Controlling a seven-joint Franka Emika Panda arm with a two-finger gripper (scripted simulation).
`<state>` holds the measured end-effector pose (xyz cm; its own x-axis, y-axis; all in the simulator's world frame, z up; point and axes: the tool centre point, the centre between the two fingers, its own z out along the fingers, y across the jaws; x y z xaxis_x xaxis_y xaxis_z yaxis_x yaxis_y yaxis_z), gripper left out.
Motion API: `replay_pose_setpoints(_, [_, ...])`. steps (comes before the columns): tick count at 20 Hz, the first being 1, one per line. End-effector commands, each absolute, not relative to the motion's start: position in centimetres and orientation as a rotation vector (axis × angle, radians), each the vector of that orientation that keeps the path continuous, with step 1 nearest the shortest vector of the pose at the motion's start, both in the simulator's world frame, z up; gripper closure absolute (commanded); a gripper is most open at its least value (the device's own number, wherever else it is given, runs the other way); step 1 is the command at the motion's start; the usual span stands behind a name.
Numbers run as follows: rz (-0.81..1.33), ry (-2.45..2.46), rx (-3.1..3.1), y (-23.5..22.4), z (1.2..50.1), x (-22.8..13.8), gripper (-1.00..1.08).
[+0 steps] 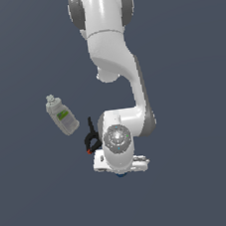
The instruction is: Pick up a designated object from a clutter of objects.
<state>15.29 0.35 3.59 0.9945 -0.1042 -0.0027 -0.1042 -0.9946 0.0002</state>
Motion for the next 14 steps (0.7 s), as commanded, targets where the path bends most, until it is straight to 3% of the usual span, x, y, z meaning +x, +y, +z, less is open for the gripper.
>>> replay_pose_setpoints(1, [-0.001, -0.165, 3.137, 0.0, 4.4, 15.3, 1.08])
replay_pose_setpoints(14, [-0.001, -0.165, 3.138, -4.7, 14.8, 13.9, 1.08])
